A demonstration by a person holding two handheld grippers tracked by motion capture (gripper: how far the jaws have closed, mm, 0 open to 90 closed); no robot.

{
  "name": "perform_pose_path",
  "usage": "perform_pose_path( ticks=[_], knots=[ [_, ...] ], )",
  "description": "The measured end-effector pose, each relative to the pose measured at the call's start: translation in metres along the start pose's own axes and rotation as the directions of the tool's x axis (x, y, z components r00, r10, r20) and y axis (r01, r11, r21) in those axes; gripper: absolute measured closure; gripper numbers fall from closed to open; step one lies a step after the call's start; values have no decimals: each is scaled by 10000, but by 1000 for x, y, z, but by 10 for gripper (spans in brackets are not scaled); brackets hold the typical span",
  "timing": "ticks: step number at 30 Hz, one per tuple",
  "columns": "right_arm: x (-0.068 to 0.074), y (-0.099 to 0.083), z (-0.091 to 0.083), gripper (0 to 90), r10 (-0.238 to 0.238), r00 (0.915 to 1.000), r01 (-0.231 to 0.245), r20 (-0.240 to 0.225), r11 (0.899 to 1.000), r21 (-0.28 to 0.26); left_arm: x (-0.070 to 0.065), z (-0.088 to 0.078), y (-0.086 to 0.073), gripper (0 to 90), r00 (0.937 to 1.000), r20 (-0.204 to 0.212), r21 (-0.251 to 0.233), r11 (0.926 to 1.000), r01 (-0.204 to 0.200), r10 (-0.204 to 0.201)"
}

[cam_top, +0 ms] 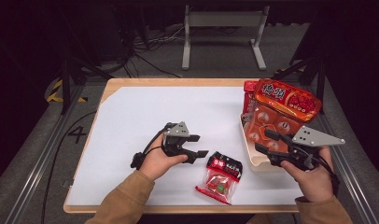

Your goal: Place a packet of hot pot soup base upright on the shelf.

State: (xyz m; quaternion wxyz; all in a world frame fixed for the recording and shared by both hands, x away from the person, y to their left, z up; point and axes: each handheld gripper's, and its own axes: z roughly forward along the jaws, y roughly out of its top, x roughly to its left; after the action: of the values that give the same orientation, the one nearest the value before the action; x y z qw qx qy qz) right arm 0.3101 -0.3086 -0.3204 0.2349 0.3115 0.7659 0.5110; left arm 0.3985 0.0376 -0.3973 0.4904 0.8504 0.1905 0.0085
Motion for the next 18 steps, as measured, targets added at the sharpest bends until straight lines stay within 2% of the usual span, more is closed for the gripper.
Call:
perform_pose_path(
  ticks=[4, 7, 10, 15, 18],
  knots=[
    [-2, -1, -1, 435, 131, 9999, -132, -51, 9999, -87, 1, 16, -3, 344, 9990, 203, 342, 9987, 382, -389],
    [-3, -1, -1, 449, 61, 9998, -64, -185, 9999, -129, 3, 29, -8, 367, 9975, 289, 604, 9962, 632, -650],
    [-4, -1, -1, 436, -72, 9999, 70, -95, 9998, -205, 3, 39, -12, 370, 9961, 370, 788, 9939, 770, -801],
    [-4, -2, 0, 432, 49, 9999, -50, -156, 10000, -64, 4, 54, -18, 370, 9941, 452, 1012, 9904, 939, -989],
    [-3, -3, 2, 432, 16, 9996, -17, -269, 10000, -34, 4, 60, -19, 365, 9945, 445, 1099, 9899, 893, -946]
  ],
)
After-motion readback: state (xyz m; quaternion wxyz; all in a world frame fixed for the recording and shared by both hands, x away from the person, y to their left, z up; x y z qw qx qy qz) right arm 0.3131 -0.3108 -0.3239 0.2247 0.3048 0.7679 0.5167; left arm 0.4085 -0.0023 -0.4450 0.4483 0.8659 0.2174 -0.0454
